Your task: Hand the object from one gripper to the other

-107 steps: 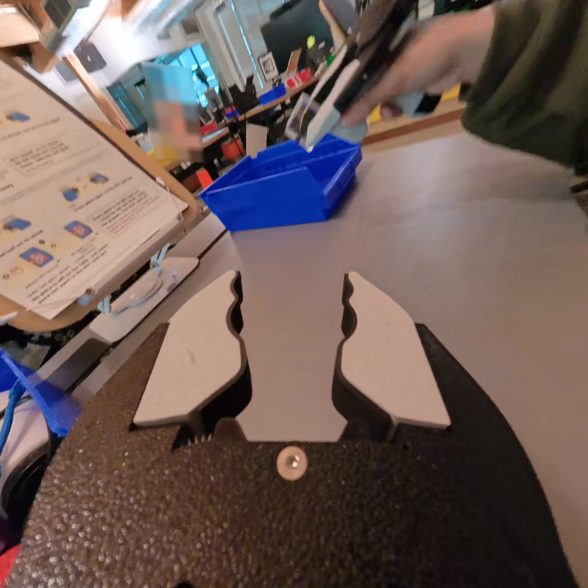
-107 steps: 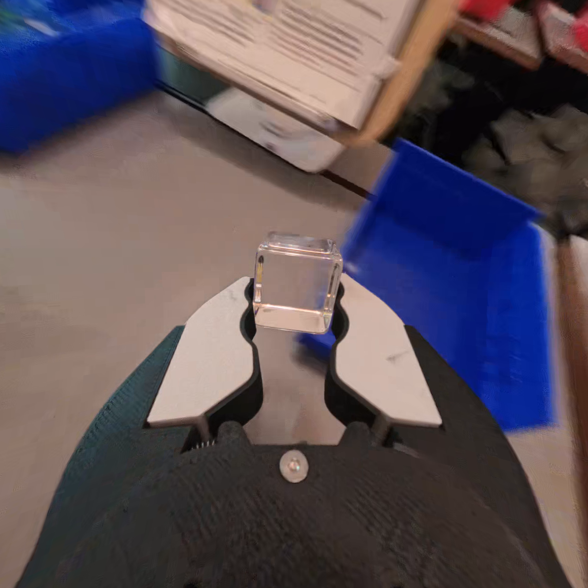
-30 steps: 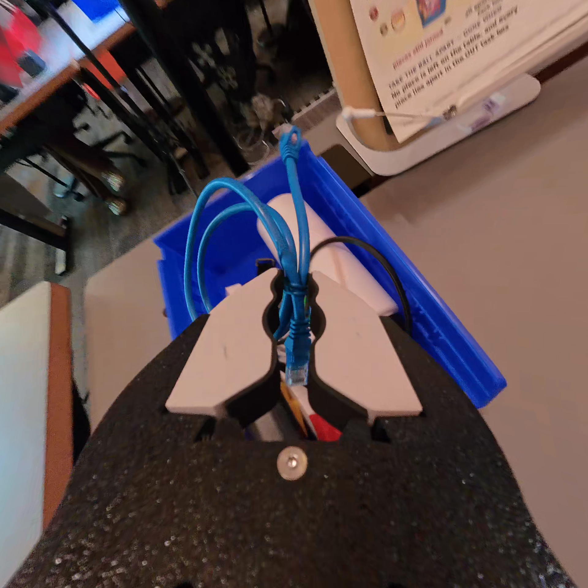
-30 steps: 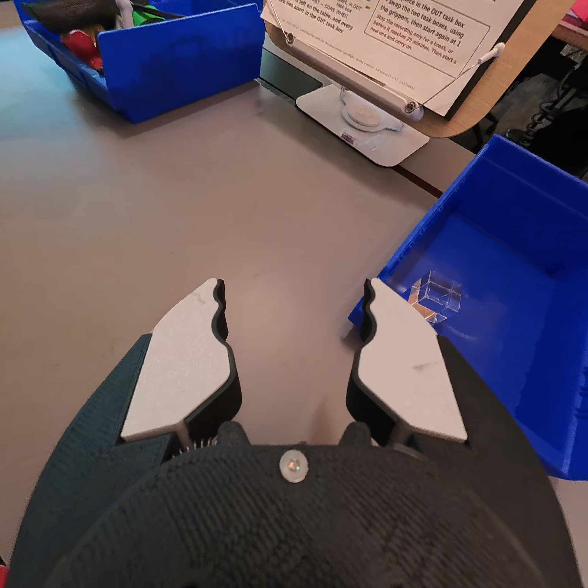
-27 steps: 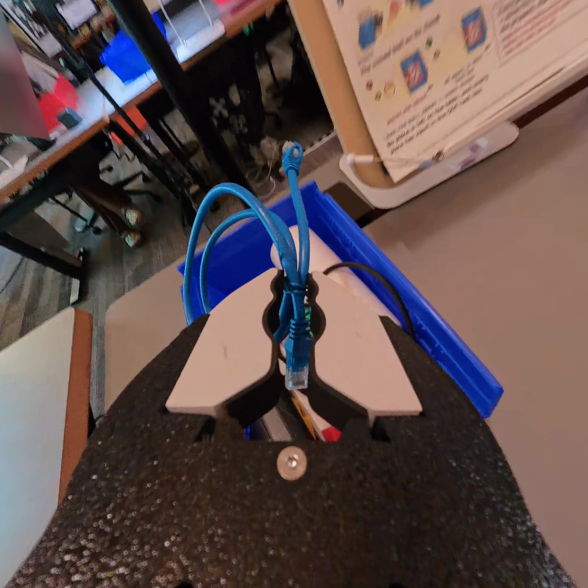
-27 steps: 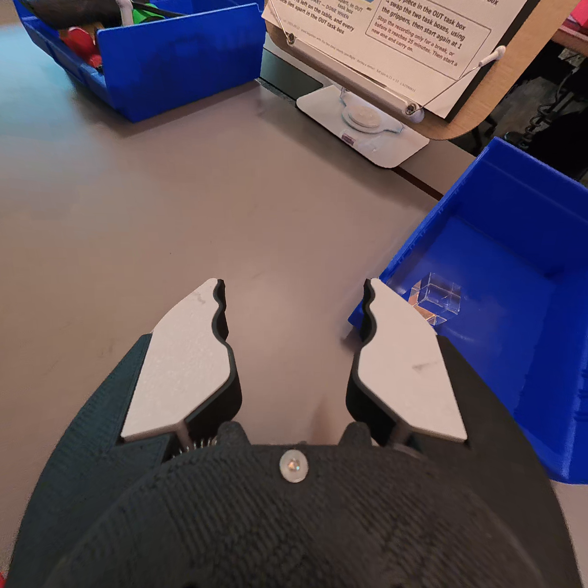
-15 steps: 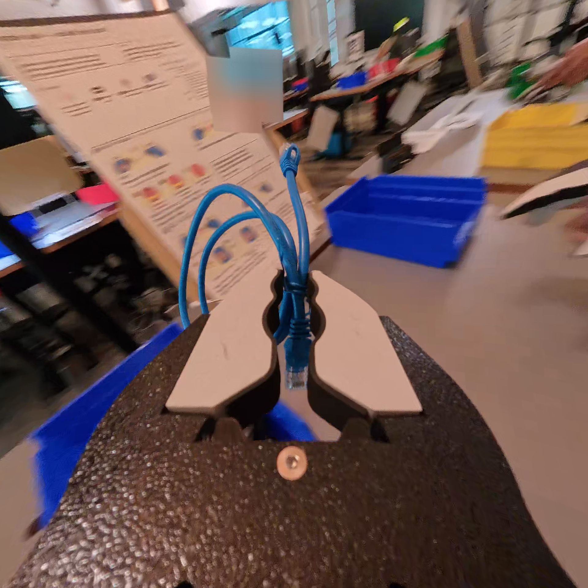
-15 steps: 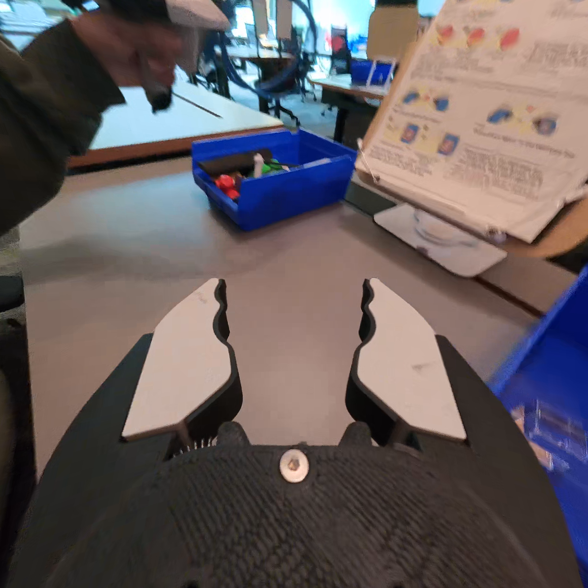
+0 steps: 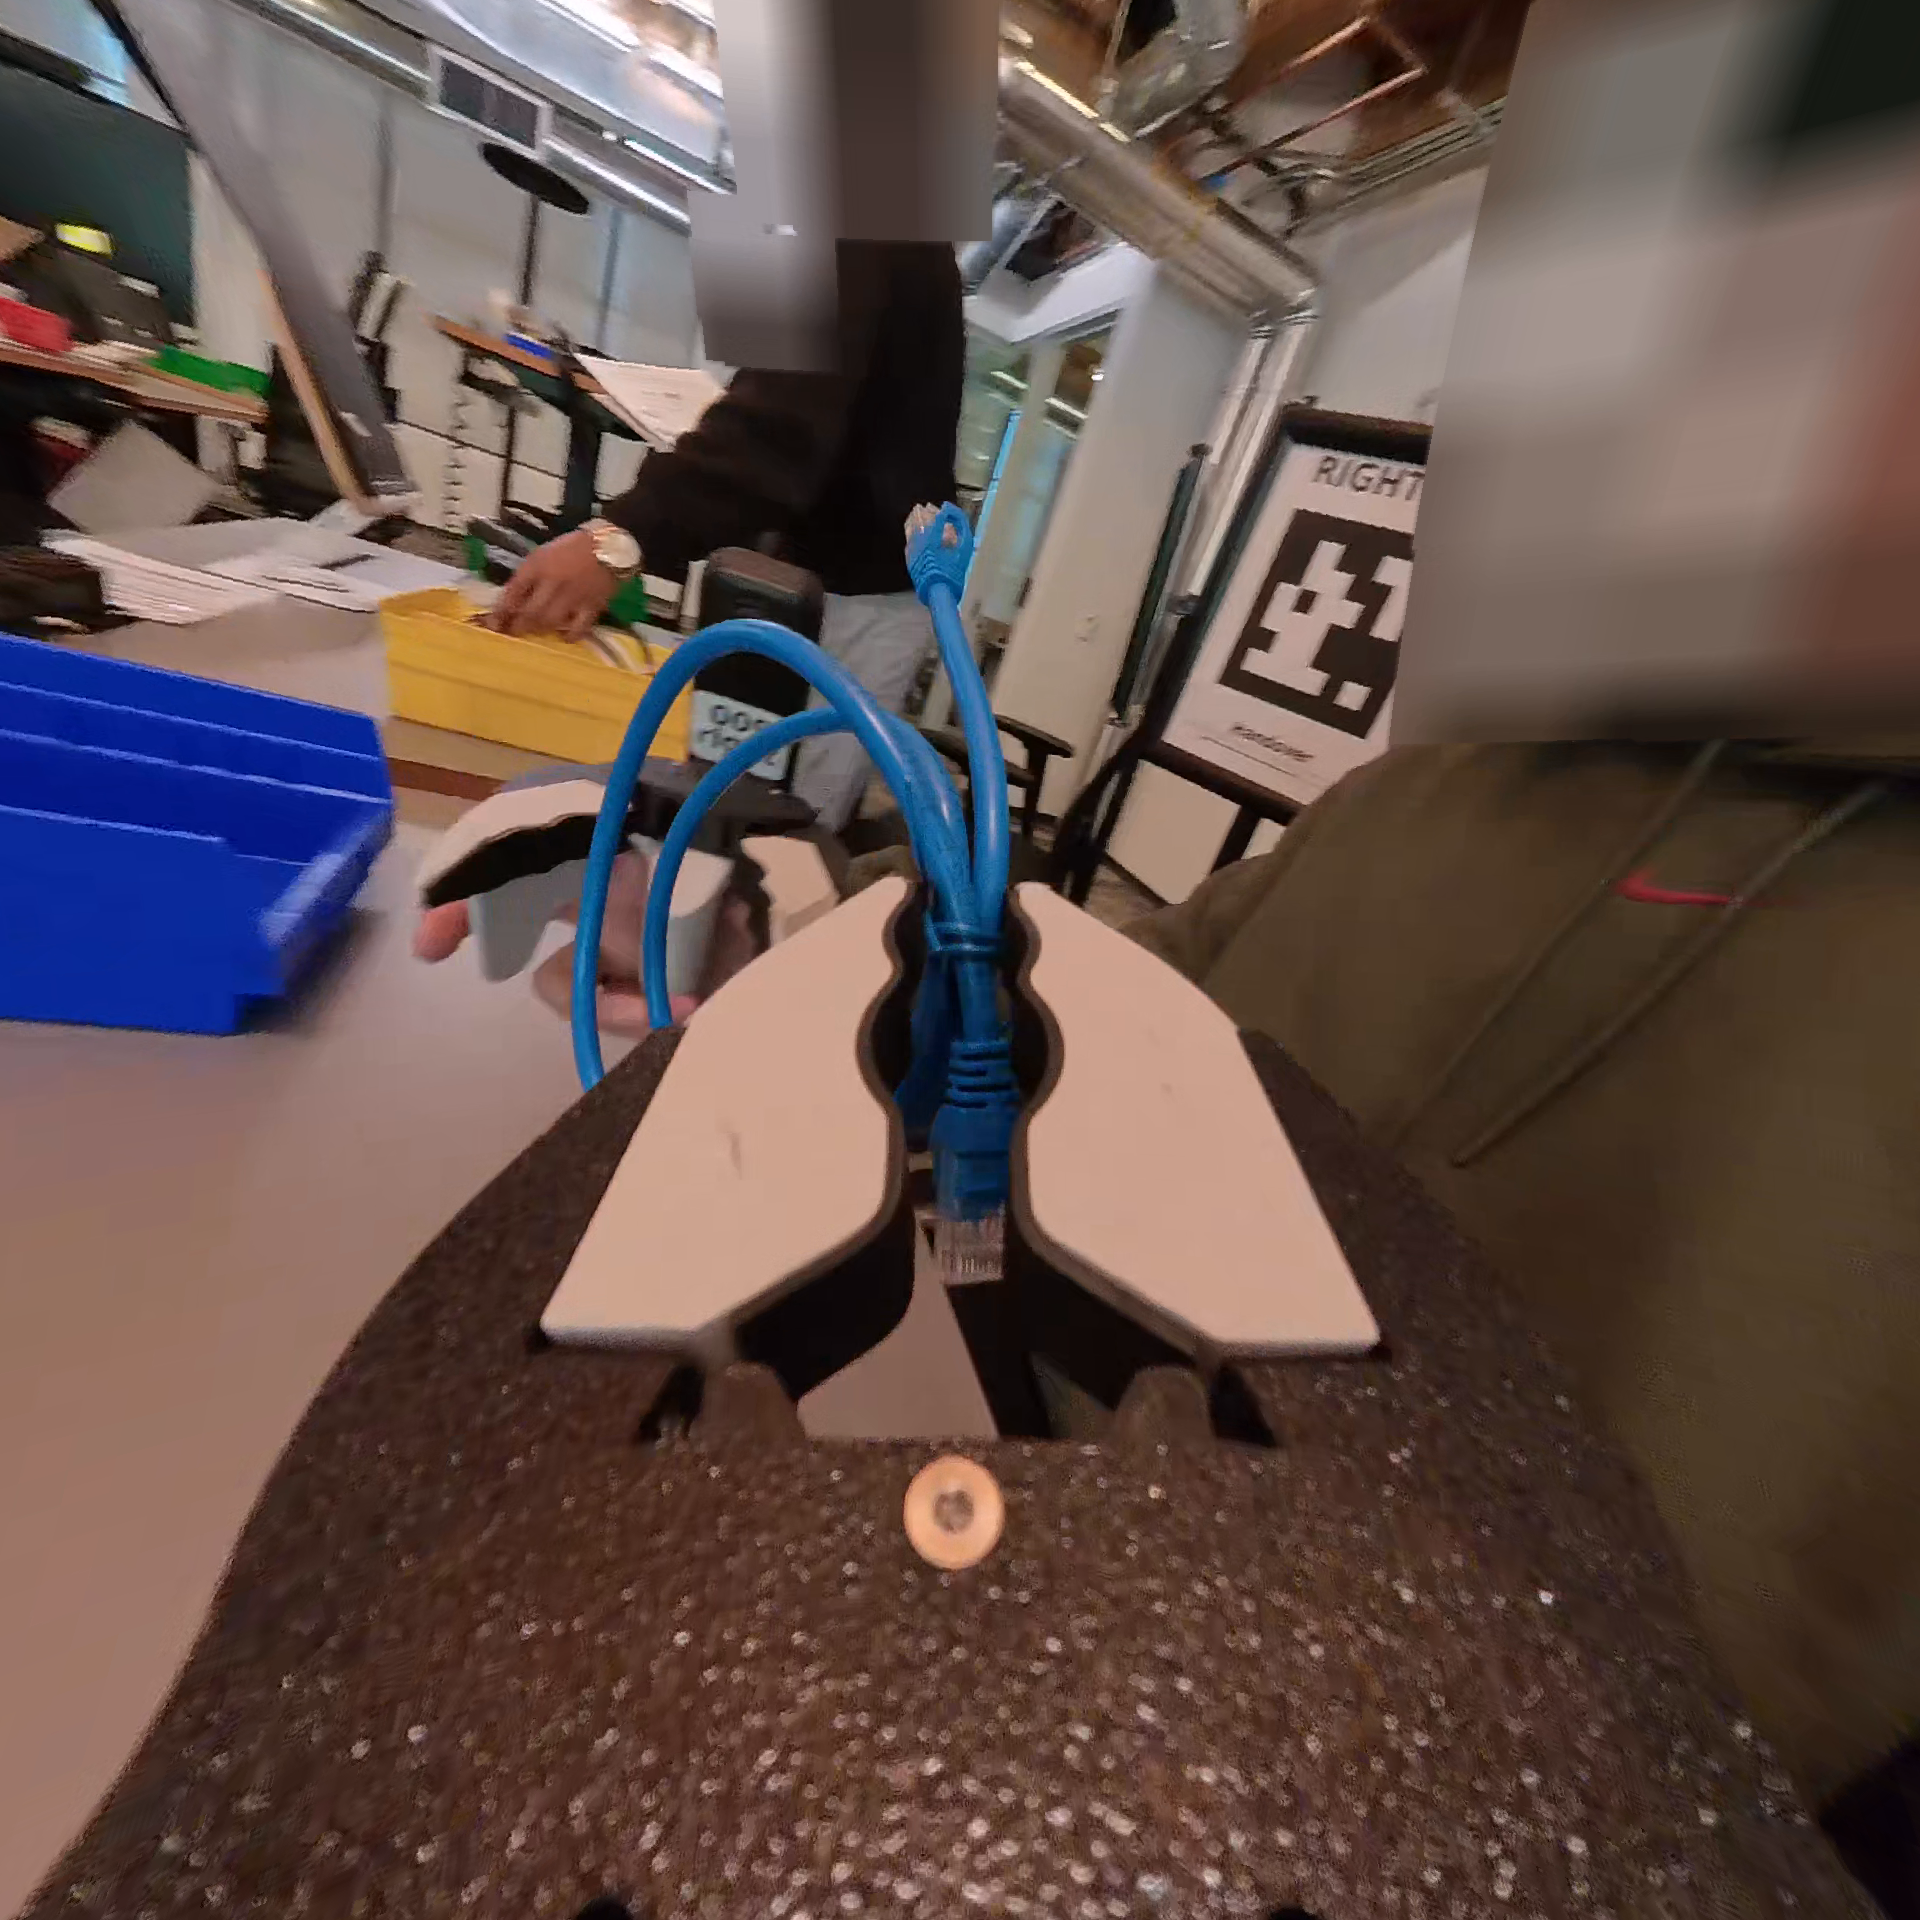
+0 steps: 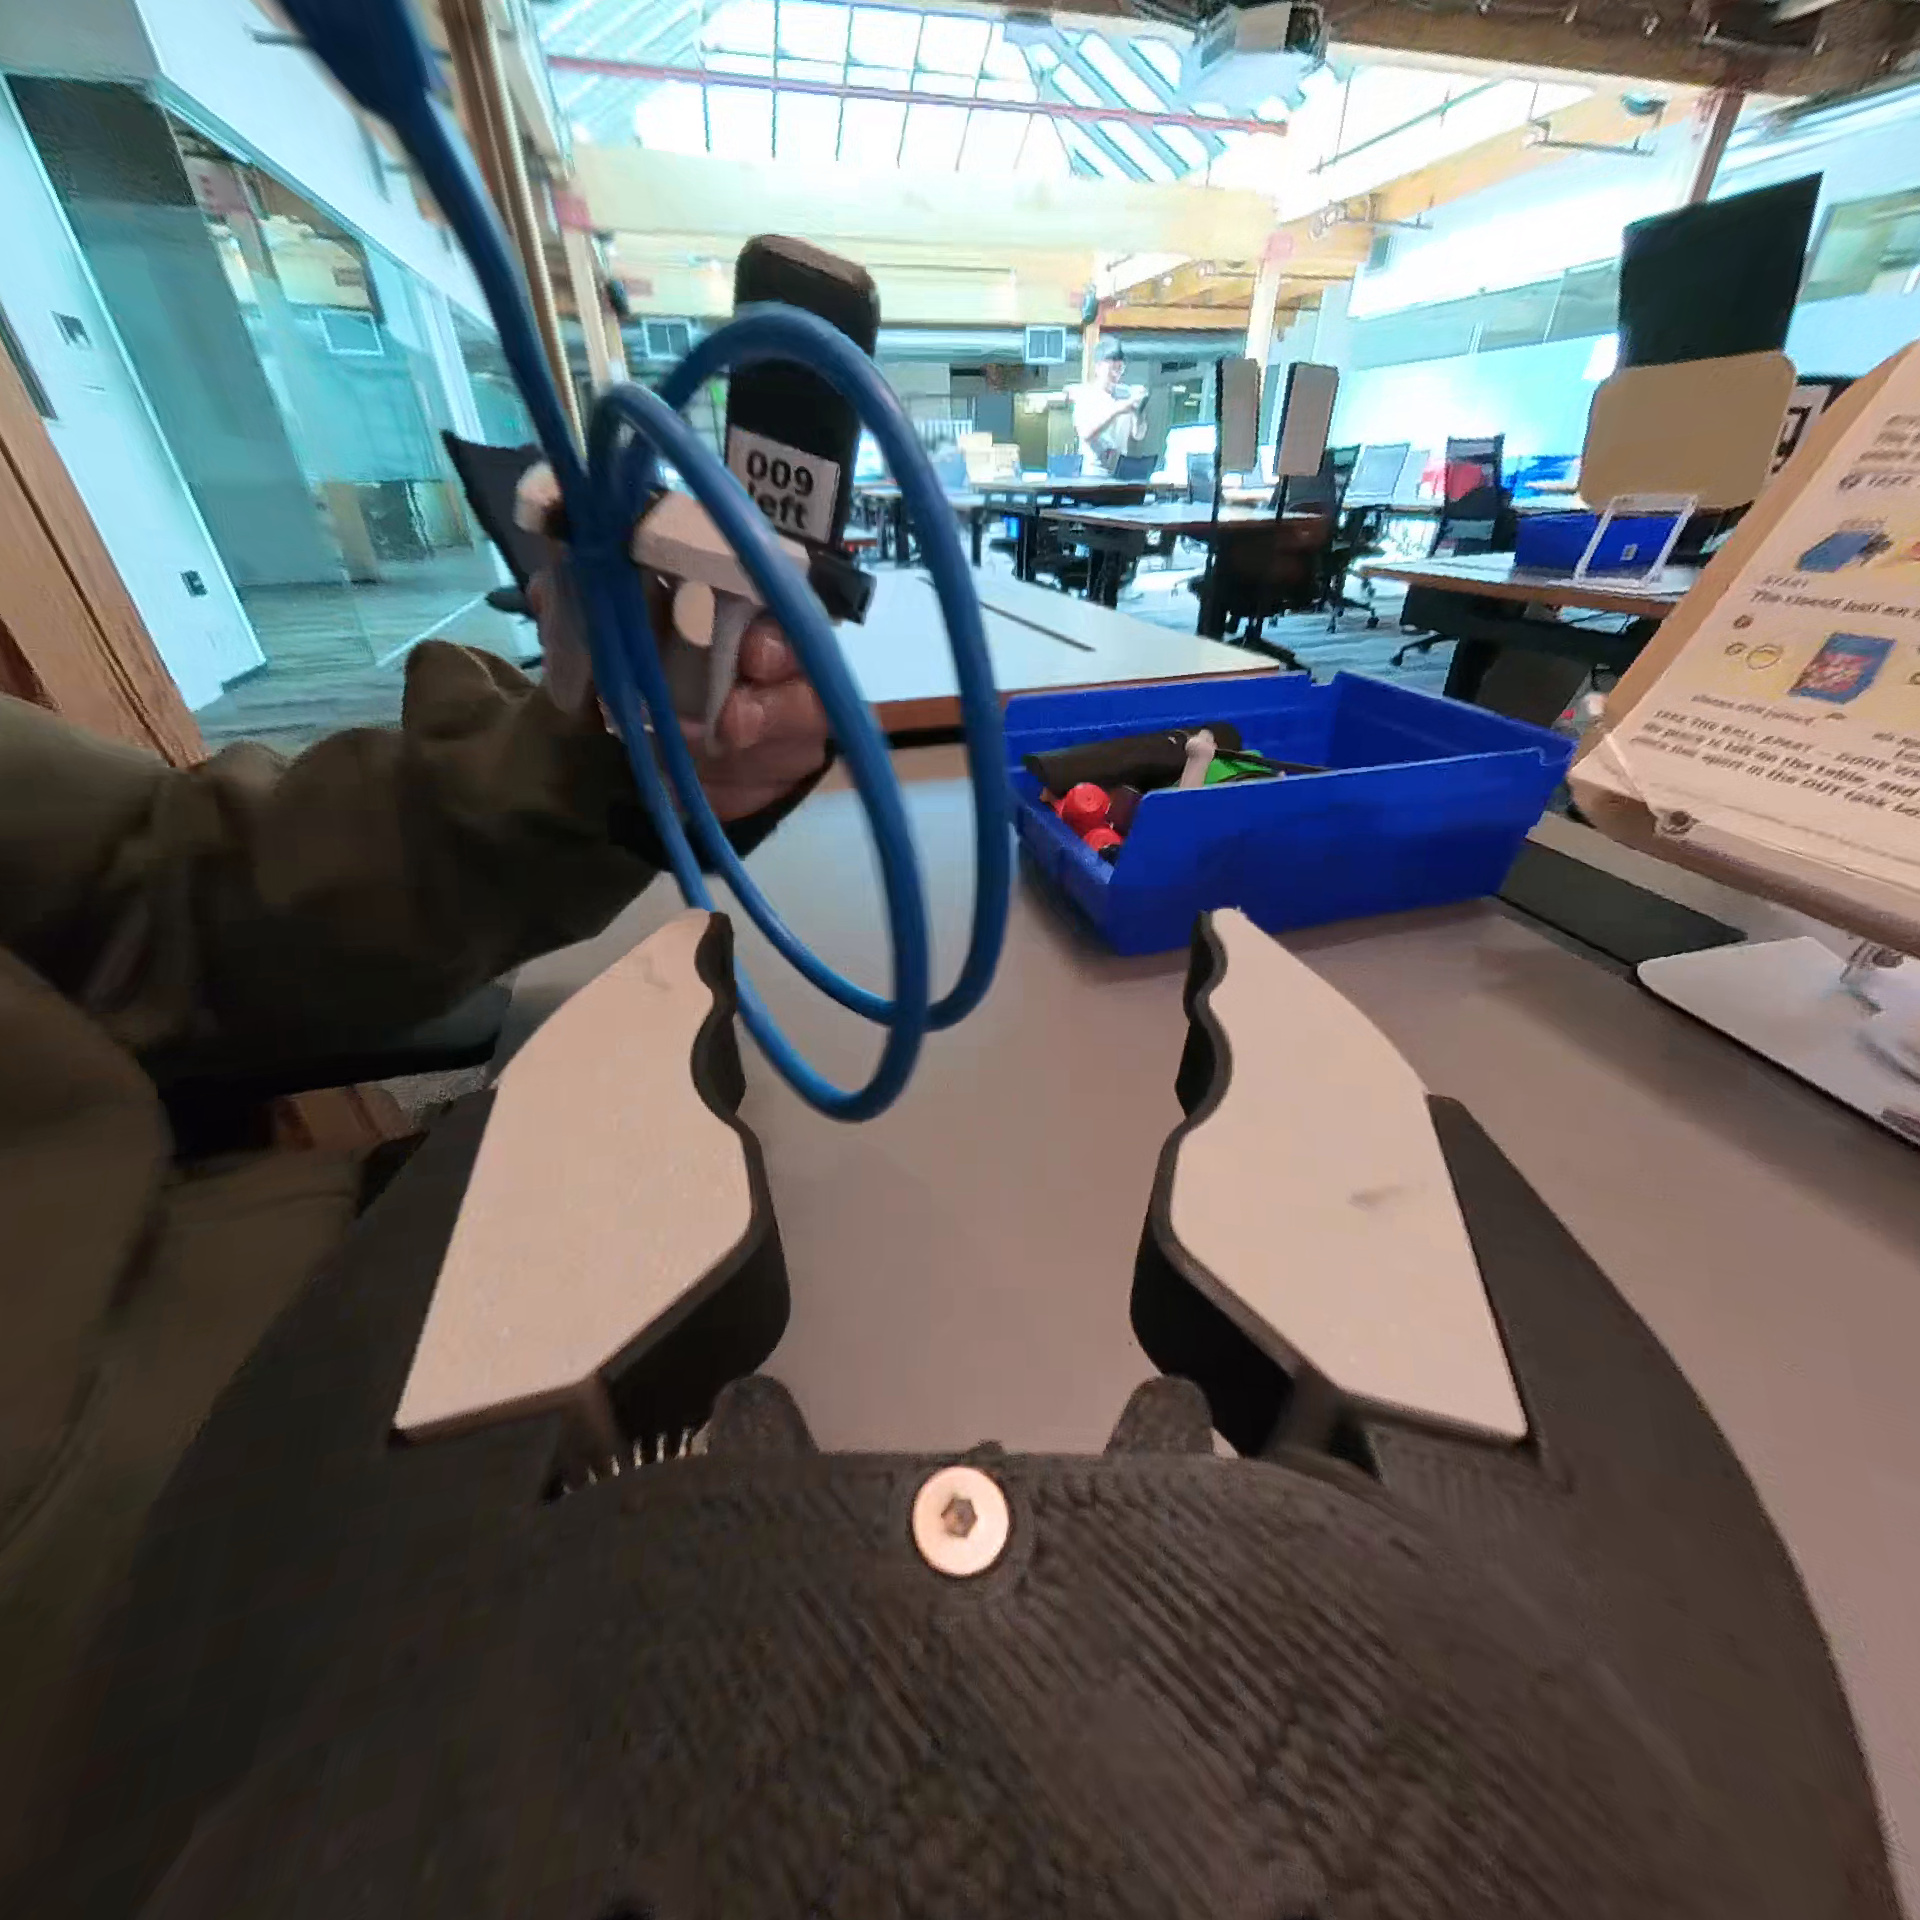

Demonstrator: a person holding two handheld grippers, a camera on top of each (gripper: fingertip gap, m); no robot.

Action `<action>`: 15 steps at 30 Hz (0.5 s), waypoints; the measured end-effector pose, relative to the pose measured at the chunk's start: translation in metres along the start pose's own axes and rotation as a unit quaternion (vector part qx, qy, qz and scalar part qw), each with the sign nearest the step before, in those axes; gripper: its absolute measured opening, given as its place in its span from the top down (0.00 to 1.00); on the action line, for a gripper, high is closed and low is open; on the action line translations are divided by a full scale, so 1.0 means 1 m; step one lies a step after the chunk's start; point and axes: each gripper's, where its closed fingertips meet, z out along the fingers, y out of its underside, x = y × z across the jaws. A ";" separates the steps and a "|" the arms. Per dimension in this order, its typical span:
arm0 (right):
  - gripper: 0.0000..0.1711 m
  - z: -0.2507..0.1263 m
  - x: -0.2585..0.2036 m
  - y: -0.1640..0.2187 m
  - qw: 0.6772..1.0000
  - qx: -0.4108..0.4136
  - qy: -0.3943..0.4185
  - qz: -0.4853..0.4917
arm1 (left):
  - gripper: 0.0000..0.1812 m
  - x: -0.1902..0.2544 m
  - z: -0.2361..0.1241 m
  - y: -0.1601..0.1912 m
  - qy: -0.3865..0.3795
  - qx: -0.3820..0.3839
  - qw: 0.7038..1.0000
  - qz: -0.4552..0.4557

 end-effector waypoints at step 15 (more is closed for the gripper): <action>0.97 -0.040 0.017 0.001 0.981 -0.150 0.108 -0.056 | 0.81 -0.071 -0.021 0.003 -0.244 0.001 0.968 0.057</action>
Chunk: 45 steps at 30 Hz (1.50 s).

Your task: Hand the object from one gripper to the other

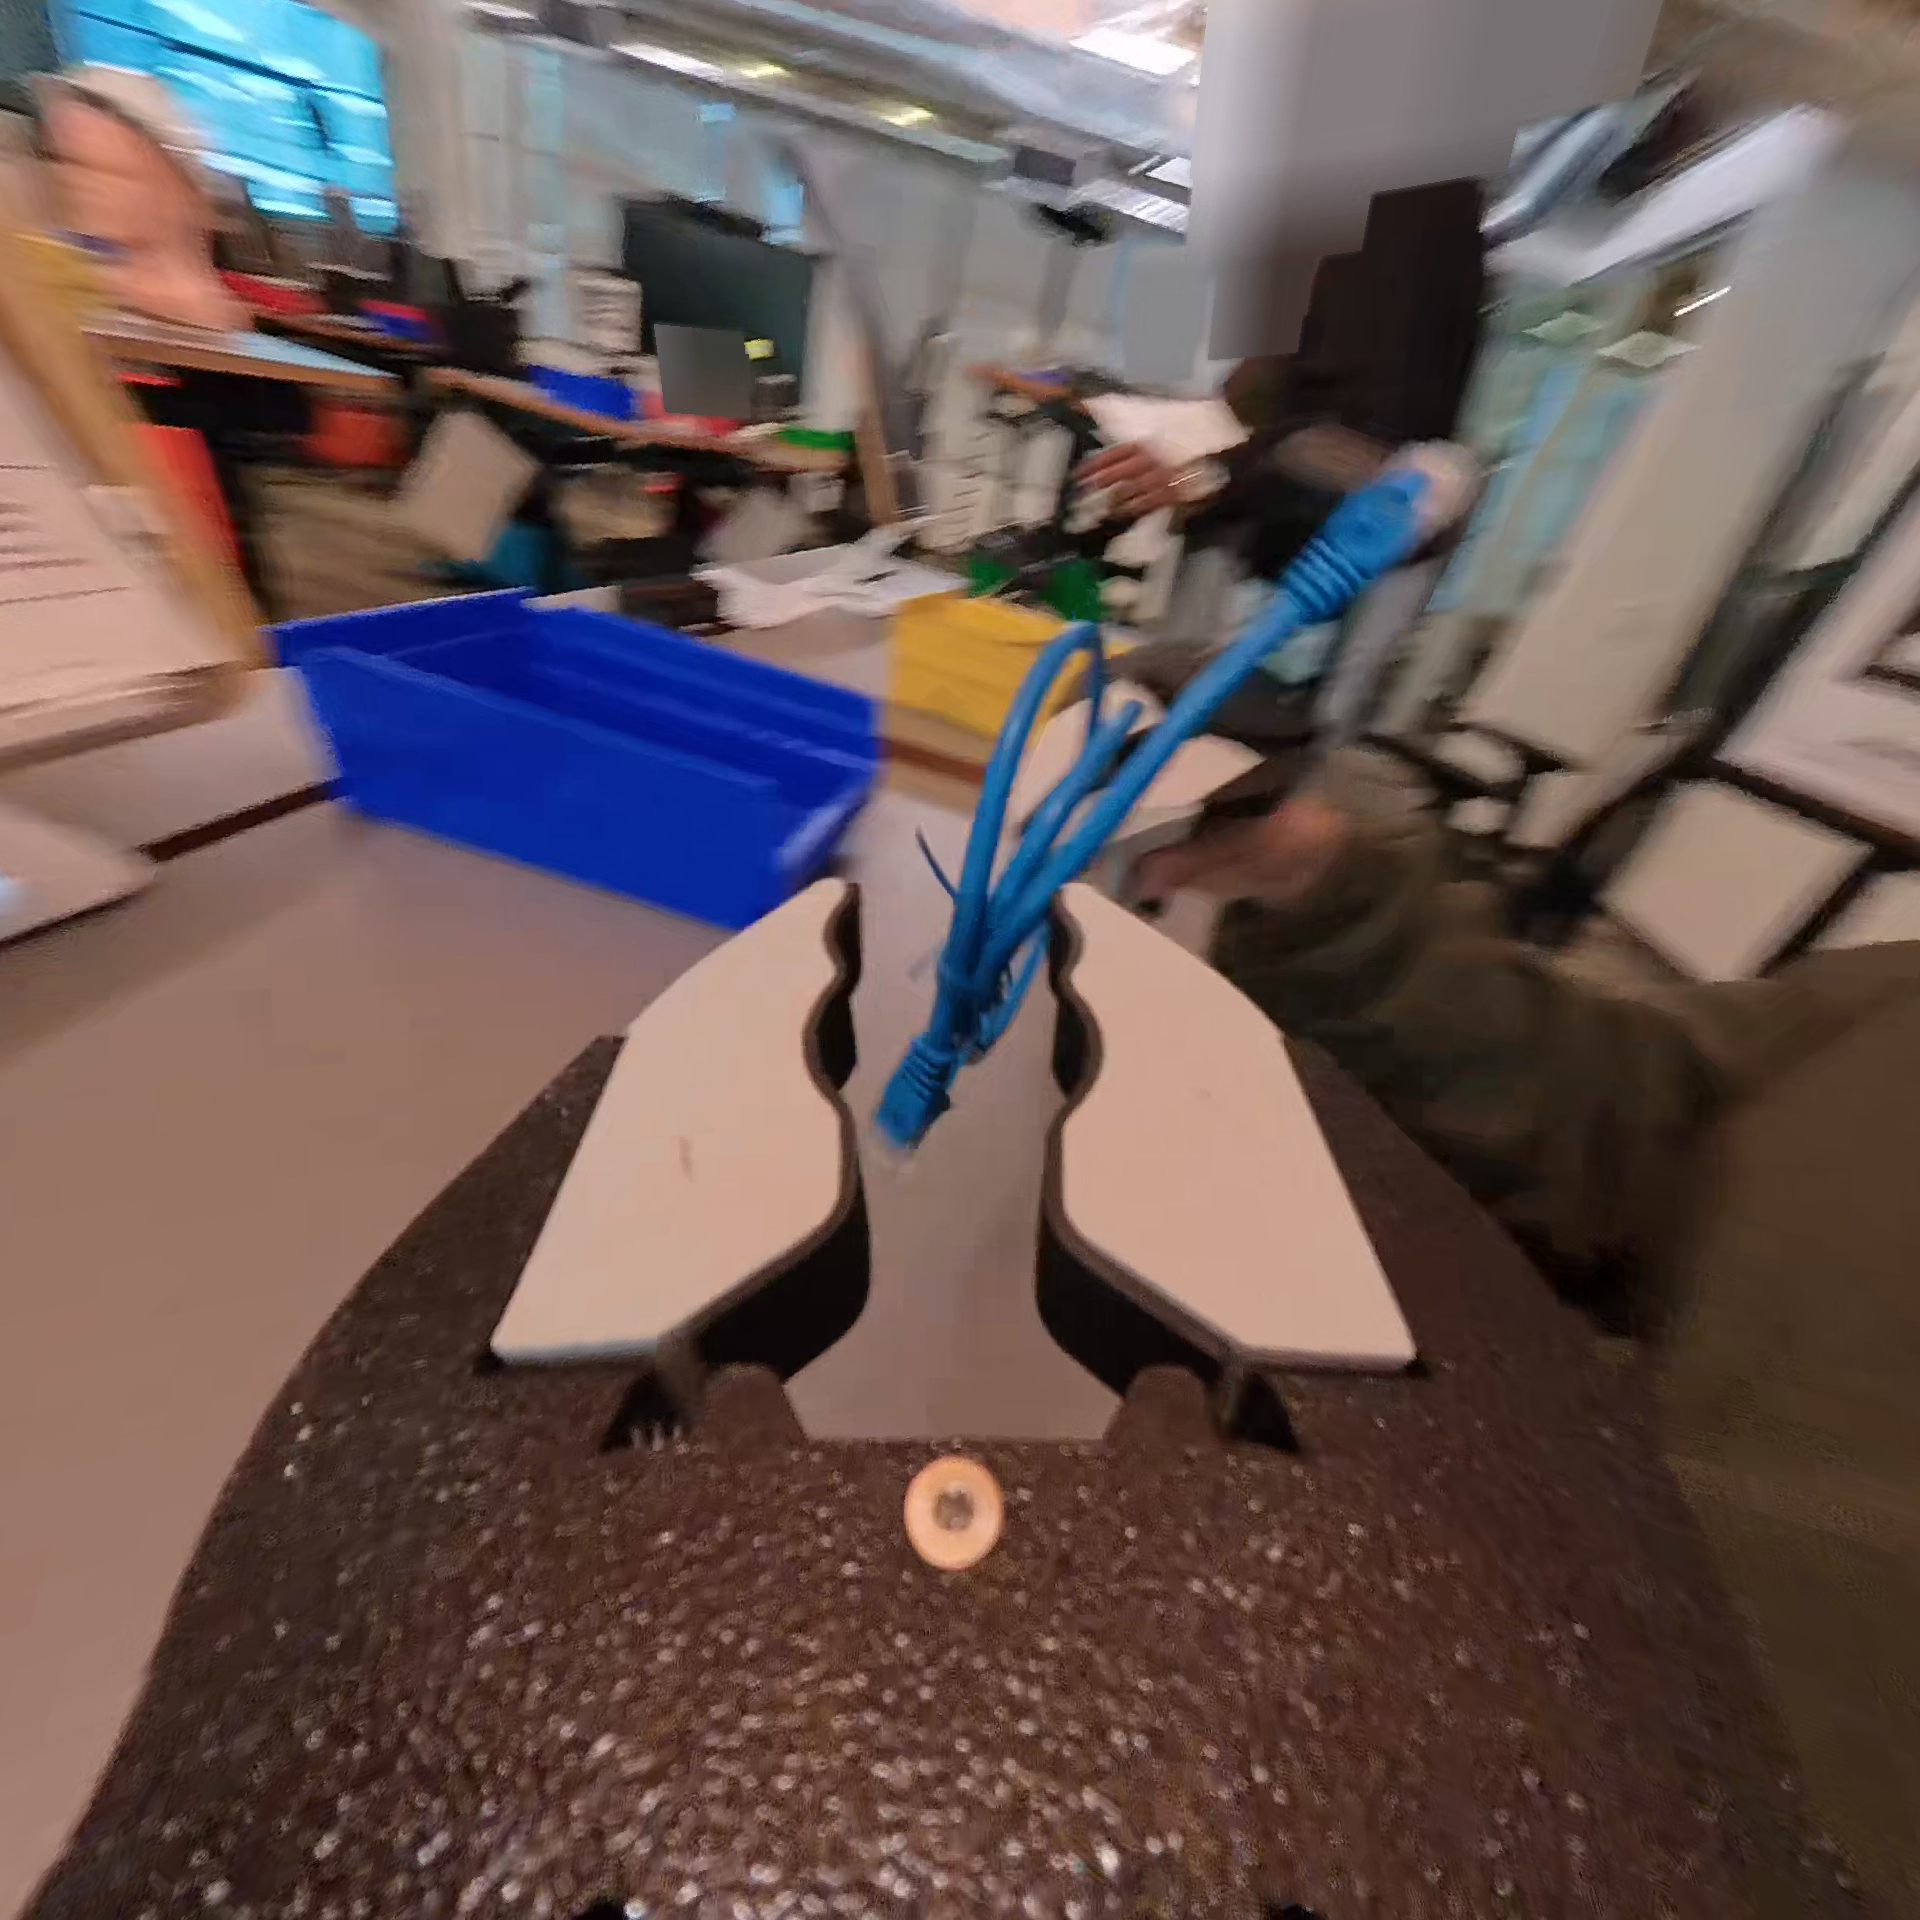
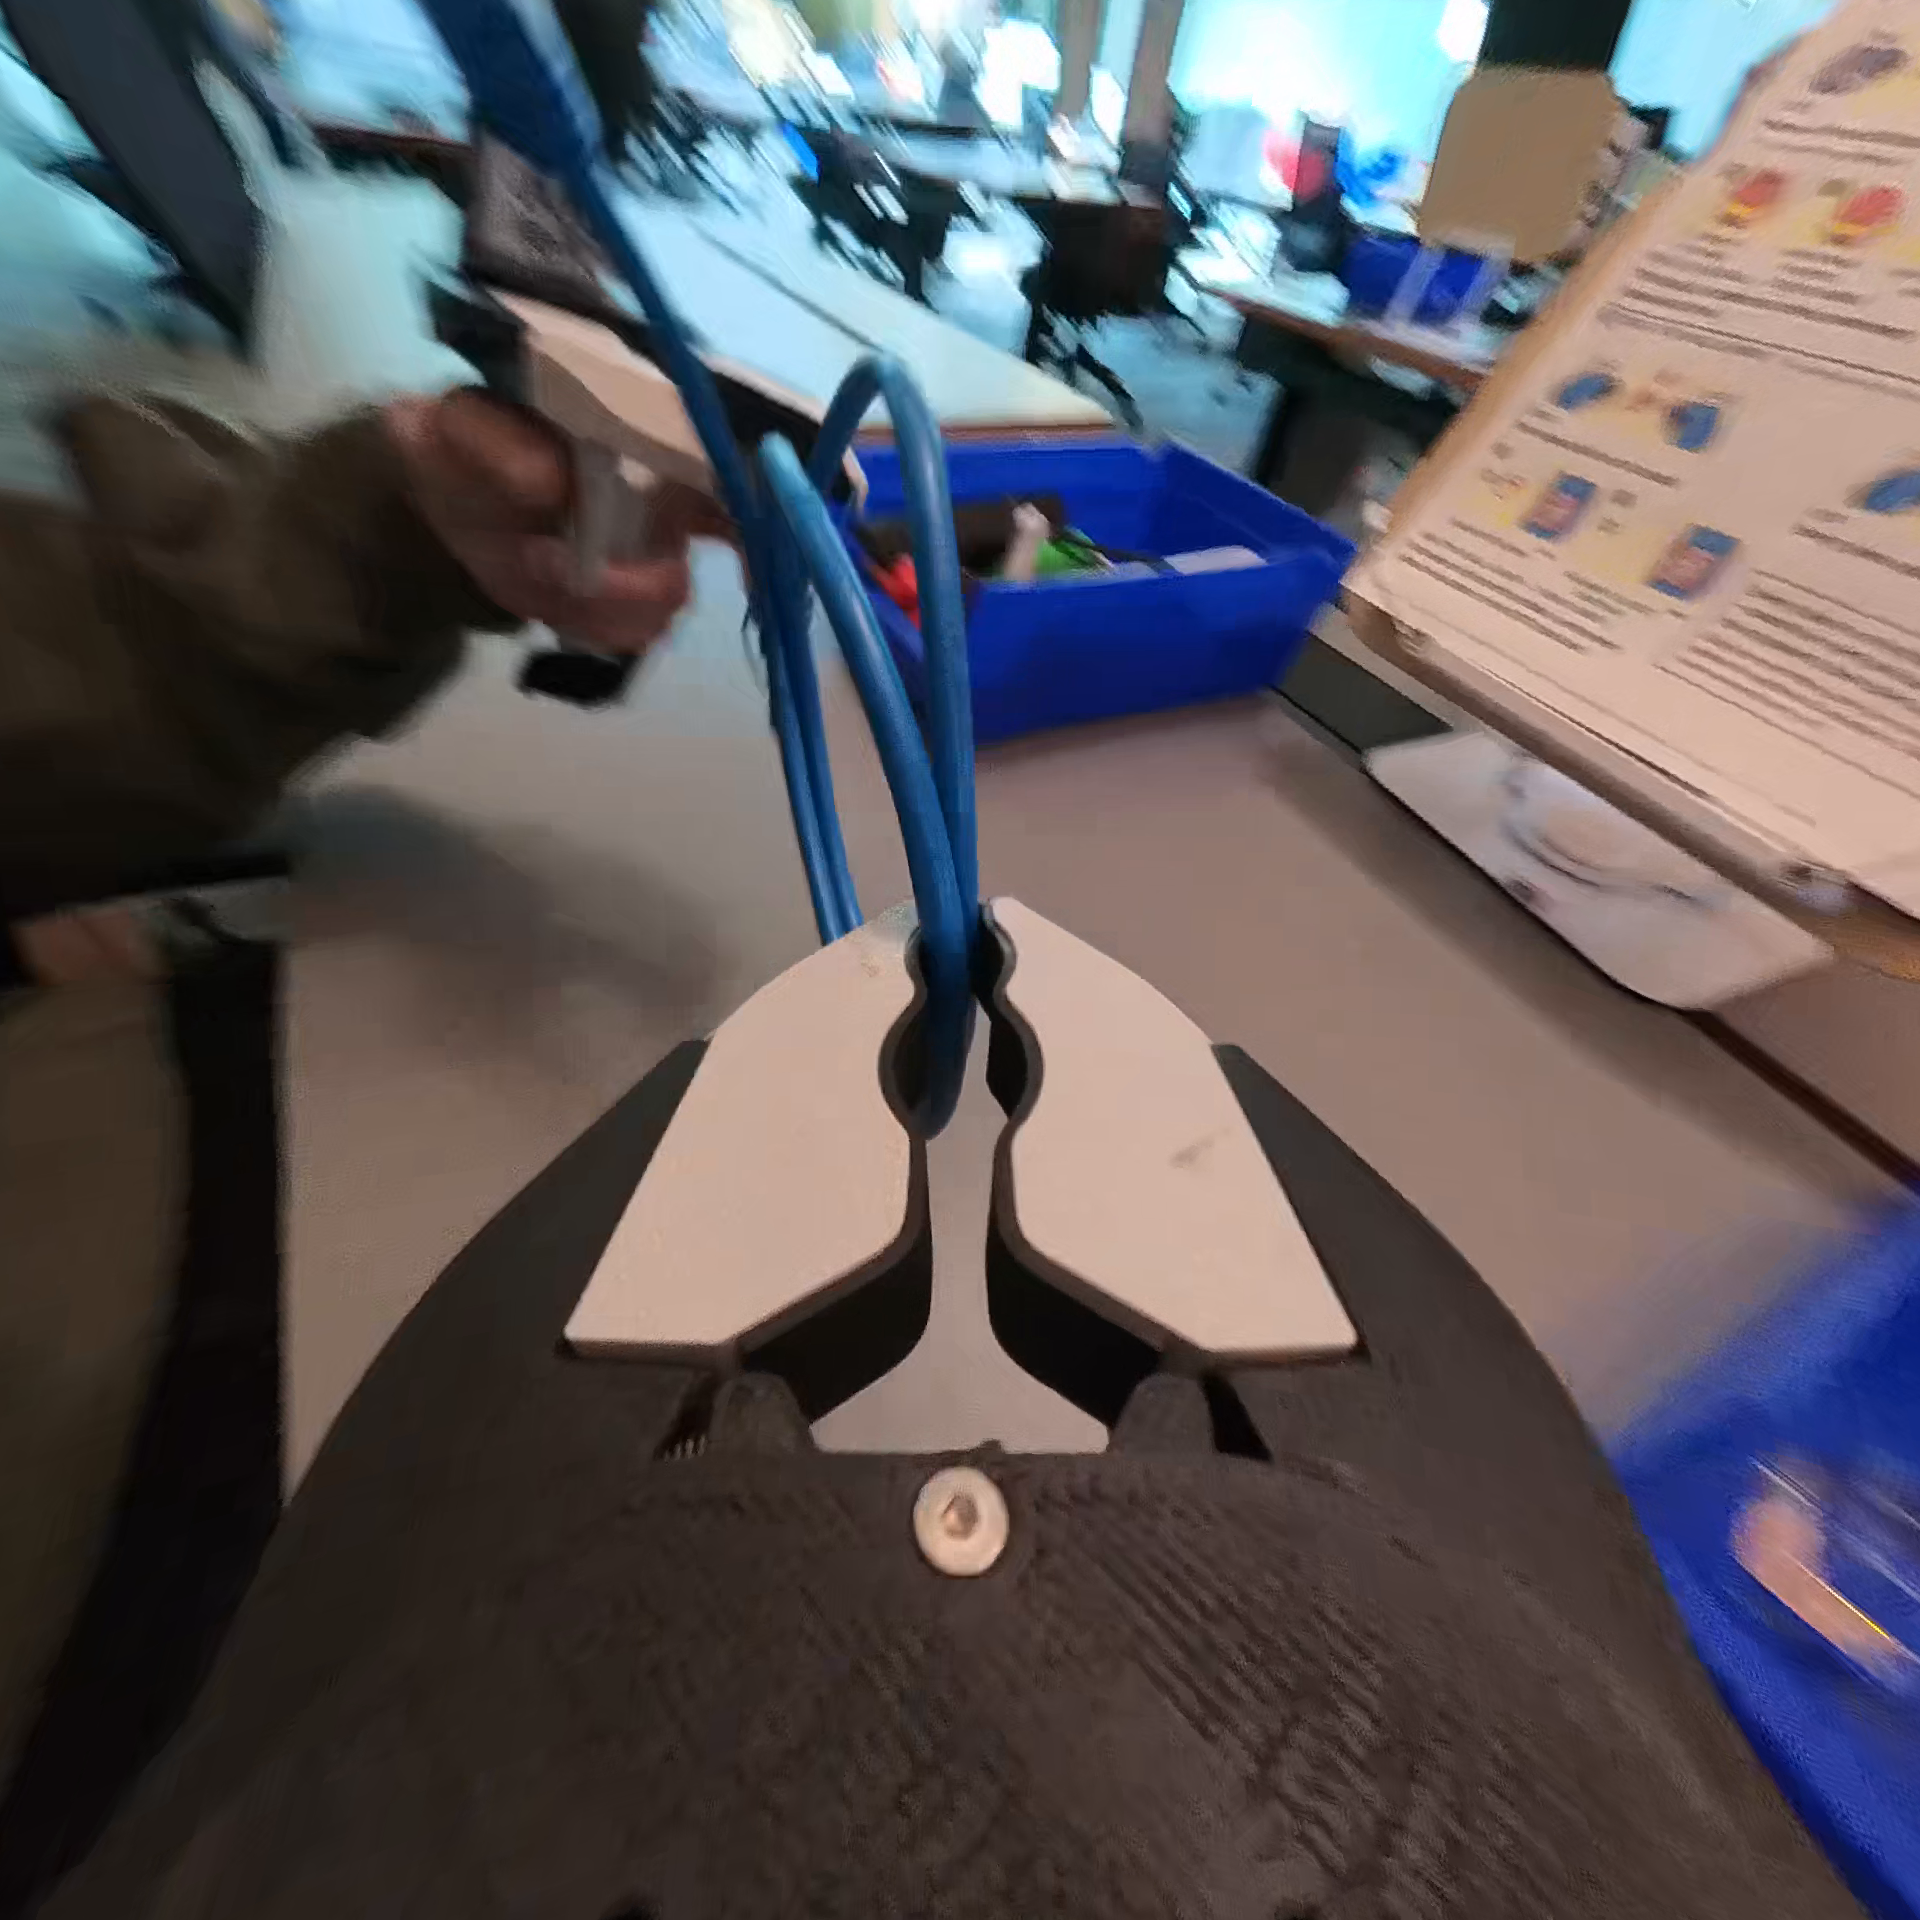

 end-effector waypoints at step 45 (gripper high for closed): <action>0.57 0.031 -0.001 -0.021 0.945 0.176 -0.133 0.240 | 0.94 0.000 0.013 -0.056 -0.034 0.145 0.988 0.029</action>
